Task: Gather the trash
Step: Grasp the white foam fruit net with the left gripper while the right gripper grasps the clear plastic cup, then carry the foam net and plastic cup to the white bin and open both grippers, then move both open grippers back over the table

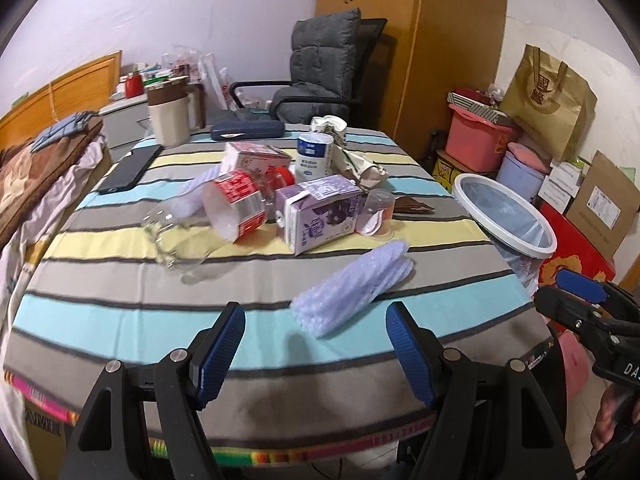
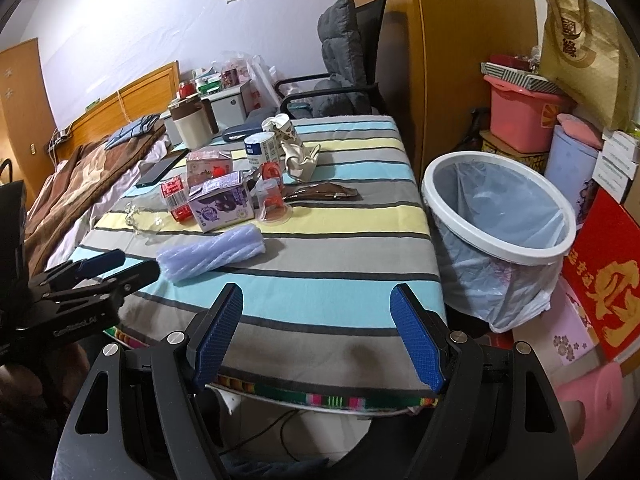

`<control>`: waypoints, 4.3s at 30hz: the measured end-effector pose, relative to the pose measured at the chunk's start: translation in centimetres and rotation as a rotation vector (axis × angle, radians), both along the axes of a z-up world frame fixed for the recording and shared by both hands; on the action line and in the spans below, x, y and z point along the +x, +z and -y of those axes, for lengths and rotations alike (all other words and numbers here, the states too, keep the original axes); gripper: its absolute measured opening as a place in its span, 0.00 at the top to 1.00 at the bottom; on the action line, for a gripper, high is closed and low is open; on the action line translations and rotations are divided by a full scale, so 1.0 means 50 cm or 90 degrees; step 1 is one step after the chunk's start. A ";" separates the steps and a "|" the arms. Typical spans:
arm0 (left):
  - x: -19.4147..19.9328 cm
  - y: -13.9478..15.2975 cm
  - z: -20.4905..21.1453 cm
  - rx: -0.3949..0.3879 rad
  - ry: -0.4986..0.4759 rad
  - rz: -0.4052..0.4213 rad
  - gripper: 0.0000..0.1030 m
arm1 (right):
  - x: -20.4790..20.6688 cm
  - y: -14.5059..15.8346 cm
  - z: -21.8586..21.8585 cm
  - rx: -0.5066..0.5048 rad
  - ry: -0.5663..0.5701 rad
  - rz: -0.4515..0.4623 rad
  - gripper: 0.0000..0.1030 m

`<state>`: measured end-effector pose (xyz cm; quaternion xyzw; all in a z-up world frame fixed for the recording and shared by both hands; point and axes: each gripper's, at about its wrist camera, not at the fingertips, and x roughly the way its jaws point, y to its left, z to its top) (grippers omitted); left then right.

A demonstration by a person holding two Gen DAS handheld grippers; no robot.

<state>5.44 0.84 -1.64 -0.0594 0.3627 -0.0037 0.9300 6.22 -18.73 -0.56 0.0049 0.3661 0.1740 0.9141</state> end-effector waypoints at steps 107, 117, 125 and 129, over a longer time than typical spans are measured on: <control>0.477 -0.035 0.451 -0.109 -0.347 -0.099 0.74 | 0.244 -0.056 0.322 0.047 -0.221 -0.051 0.69; 0.467 -0.024 0.442 -0.126 -0.344 -0.090 0.59 | 0.228 -0.045 0.325 0.054 -0.228 -0.040 0.46; 0.400 0.019 0.384 -0.117 -0.301 -0.034 0.59 | 0.189 -0.015 0.299 0.065 -0.203 -0.009 0.46; 0.360 0.039 0.343 -0.104 -0.275 -0.012 0.59 | 0.175 -0.007 0.275 0.079 -0.172 -0.004 0.46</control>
